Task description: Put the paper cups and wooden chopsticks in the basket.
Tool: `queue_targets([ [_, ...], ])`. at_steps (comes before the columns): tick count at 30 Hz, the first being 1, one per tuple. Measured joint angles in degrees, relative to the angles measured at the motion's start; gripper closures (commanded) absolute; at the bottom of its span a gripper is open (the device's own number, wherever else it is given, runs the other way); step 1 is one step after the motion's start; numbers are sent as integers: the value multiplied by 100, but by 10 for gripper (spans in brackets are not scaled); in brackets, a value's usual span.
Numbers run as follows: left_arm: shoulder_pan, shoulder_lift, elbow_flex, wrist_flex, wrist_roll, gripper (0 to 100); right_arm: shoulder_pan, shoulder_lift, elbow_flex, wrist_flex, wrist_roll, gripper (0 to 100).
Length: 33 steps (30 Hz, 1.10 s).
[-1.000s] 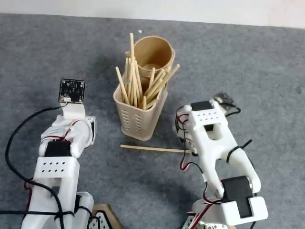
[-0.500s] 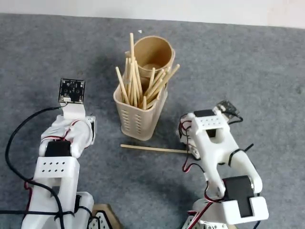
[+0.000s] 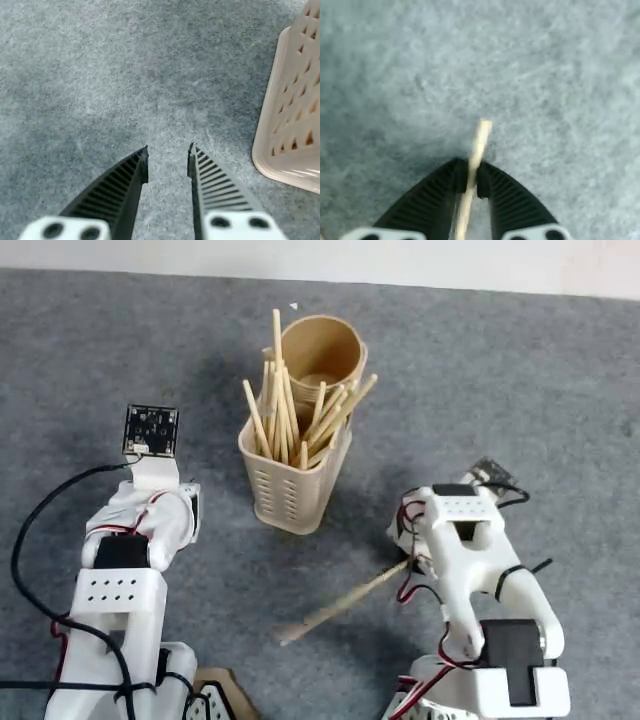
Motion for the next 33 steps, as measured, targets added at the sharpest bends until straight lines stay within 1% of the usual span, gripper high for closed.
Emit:
queue_targets([
  [4,0,0,0,0,0,839,308,9,18,-9,132,994],
  [6,0,0,0,0,0,839,527,62,-26,-70,369,994],
  [8,0,0,0,0,0,839,721,114,-299,-79,826,994],
  [11,0,0,0,0,0,839,1213,132,-976,-211,1873,994],
  [12,0,0,0,0,0,839,1301,132,-1240,-237,2233,994],
  [14,0,0,0,0,0,839,1345,132,-1820,-246,2620,994],
  [16,0,0,0,0,0,839,1371,132,-2435,-246,2752,994],
  [21,0,0,0,0,0,839,1336,-18,-3895,-246,2804,994],
  [25,0,0,0,0,0,839,888,-686,-5178,-246,2804,994],
  [28,0,0,0,0,0,839,316,-1196,-6303,-255,2822,994],
  [33,0,0,0,0,0,839,-703,-1486,-7859,-580,2822,994],
])
